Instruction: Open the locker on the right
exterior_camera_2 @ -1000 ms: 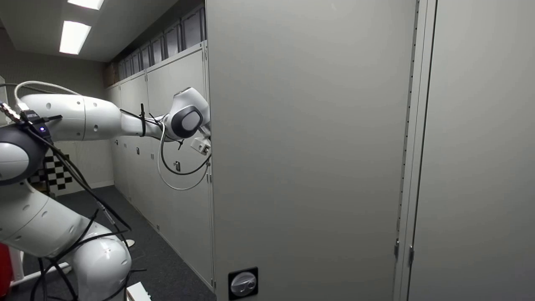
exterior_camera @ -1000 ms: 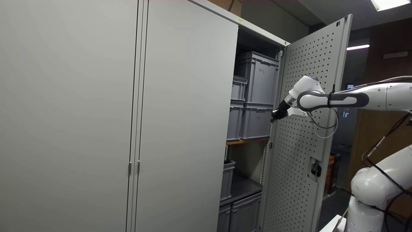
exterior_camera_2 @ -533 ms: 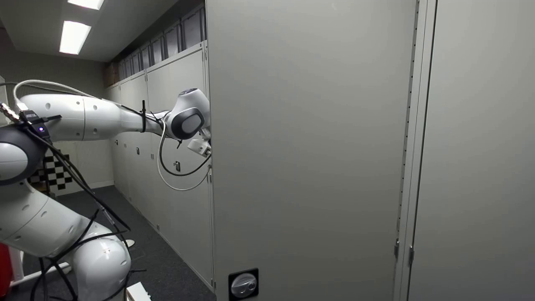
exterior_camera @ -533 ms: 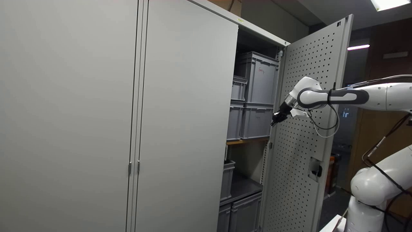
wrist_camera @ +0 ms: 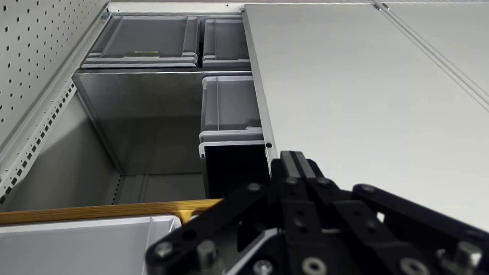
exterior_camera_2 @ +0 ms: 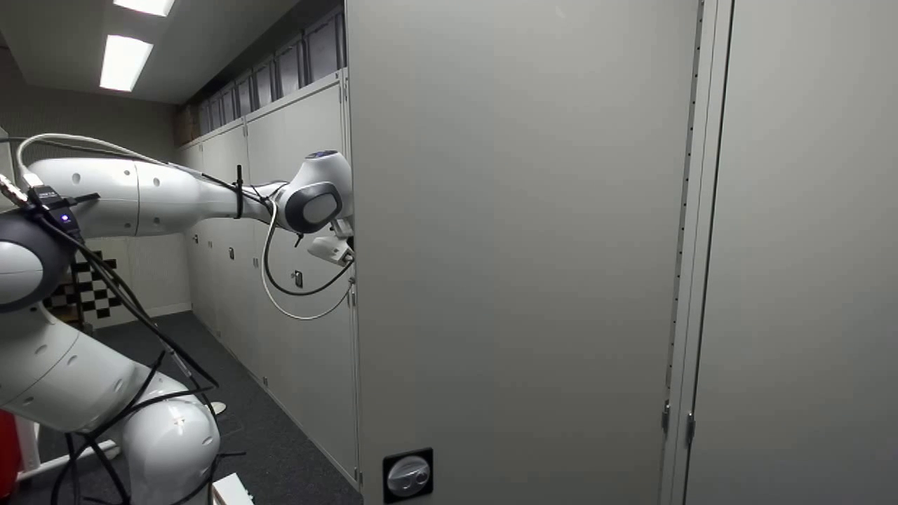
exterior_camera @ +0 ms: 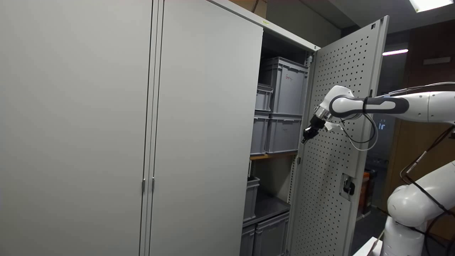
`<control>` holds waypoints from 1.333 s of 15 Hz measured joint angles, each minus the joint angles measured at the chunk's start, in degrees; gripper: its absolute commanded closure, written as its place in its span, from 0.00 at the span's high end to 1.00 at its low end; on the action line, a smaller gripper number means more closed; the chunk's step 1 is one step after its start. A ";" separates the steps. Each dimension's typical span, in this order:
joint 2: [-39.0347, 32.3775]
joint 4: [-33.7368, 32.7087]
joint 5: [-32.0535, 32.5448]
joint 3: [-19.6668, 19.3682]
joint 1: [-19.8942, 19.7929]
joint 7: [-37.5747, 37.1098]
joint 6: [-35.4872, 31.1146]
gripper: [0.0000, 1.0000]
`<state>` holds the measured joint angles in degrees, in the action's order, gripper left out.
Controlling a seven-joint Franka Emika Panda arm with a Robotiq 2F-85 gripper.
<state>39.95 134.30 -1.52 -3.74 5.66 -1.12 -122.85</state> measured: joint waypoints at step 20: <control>-0.56 0.11 -0.59 0.08 -0.04 0.61 0.19 1.00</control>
<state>39.39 134.40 -2.11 -3.66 5.62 -0.51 -122.66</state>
